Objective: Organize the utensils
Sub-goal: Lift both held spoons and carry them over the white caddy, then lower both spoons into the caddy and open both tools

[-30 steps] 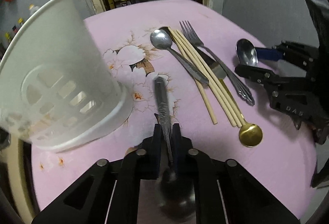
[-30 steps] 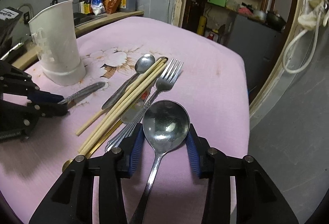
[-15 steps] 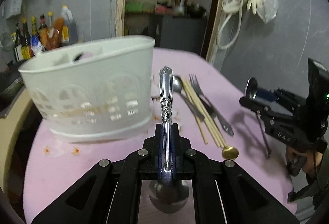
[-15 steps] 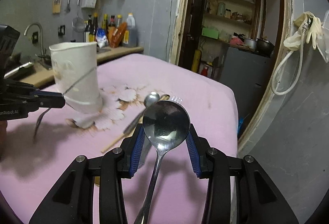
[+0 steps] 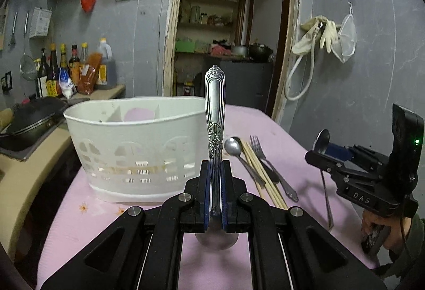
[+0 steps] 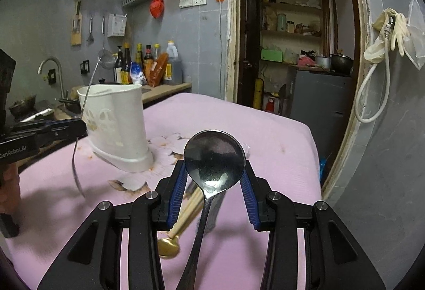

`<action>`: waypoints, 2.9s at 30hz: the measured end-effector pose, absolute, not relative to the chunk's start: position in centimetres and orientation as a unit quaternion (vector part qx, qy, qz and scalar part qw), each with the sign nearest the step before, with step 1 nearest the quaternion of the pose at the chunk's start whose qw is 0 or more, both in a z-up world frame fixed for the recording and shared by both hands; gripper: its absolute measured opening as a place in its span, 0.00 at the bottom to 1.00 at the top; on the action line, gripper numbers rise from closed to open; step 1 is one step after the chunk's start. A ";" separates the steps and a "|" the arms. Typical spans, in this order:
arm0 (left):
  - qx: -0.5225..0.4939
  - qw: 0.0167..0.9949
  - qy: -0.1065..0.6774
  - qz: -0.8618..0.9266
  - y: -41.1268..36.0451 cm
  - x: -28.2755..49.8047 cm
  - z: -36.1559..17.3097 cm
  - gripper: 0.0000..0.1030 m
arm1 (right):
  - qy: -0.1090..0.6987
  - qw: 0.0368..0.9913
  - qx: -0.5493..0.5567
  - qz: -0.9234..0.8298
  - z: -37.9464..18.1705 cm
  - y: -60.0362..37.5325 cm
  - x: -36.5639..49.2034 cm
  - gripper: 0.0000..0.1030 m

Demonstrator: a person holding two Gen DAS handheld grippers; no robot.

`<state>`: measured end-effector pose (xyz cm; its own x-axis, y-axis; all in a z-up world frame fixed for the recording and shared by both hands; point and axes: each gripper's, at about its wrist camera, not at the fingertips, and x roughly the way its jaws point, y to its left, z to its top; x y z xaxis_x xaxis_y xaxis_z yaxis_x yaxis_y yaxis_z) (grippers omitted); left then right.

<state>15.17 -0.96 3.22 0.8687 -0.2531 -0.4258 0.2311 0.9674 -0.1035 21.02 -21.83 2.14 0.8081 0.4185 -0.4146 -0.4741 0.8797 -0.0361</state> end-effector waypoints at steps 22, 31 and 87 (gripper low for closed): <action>-0.075 0.978 0.182 -0.070 7.2 16.8 10.8 0.05 | 0.091 0.933 -0.014 0.348 11.8 -15.9 21.2 0.36; -0.100 0.983 0.152 0.015 12.5 21.5 12.2 0.05 | 0.026 0.933 -0.002 0.359 15.2 -11.3 24.3 0.36; -0.065 0.994 0.091 0.008 6.5 18.3 8.9 0.92 | 0.045 0.957 0.043 0.282 8.9 -18.0 24.3 1.00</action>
